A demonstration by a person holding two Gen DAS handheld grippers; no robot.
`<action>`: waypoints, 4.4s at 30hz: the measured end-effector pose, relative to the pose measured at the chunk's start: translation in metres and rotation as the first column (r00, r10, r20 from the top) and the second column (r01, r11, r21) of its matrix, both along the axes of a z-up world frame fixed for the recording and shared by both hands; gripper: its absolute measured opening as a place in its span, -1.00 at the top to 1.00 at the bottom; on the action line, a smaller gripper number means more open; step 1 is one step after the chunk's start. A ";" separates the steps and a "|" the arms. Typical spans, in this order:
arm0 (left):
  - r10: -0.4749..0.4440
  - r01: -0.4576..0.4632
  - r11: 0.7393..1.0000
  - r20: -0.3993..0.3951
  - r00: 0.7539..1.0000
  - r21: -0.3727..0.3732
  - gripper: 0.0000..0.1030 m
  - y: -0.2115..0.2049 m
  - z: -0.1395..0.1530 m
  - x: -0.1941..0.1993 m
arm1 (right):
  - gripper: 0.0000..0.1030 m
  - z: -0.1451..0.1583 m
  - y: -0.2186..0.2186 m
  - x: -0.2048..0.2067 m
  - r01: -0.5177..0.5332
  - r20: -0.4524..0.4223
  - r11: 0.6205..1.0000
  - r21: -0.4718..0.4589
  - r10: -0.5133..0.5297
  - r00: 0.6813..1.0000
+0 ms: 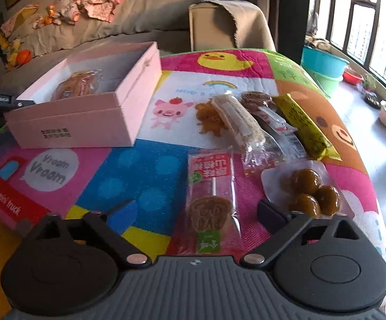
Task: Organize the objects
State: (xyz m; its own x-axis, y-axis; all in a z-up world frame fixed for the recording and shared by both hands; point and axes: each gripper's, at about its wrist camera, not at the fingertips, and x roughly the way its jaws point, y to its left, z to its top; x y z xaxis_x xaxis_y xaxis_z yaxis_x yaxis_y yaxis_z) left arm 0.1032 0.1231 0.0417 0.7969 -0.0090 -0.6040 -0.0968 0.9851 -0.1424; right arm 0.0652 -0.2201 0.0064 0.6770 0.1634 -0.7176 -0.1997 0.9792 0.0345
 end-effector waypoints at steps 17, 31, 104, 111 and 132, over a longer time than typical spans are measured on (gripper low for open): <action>0.000 0.000 1.000 -0.001 1.000 -0.001 0.73 0.000 0.000 0.001 | 0.30 0.046 0.004 -0.018 -0.044 -0.018 0.999 -0.006 0.044 0.999; -0.009 0.009 1.000 0.004 1.000 -0.016 0.71 -0.001 -0.001 0.000 | 0.30 0.173 0.061 0.035 -0.210 0.338 0.978 0.008 0.195 0.921; -0.010 0.010 1.000 -0.003 1.000 -0.016 0.71 -0.001 -0.003 0.003 | -0.30 0.016 -0.011 0.086 0.028 0.029 1.000 0.003 -0.028 0.999; -0.011 0.011 1.000 -0.003 1.000 -0.015 0.70 -0.001 -0.003 0.003 | 0.08 0.004 -0.002 0.108 0.044 -0.006 0.999 -0.014 -0.044 0.999; -0.016 0.016 0.999 0.006 1.000 -0.031 0.69 0.000 -0.002 0.003 | 0.88 0.072 -0.014 0.004 -0.030 0.040 0.999 0.032 0.028 0.999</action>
State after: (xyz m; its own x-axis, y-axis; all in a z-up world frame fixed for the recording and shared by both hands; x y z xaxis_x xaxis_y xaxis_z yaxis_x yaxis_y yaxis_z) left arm 0.1061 0.1232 0.0400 0.7997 -0.0406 -0.5990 -0.0803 0.9815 -0.1738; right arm 0.0696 -0.2342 0.0779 0.6994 0.2062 -0.6844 -0.2298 0.9715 0.0579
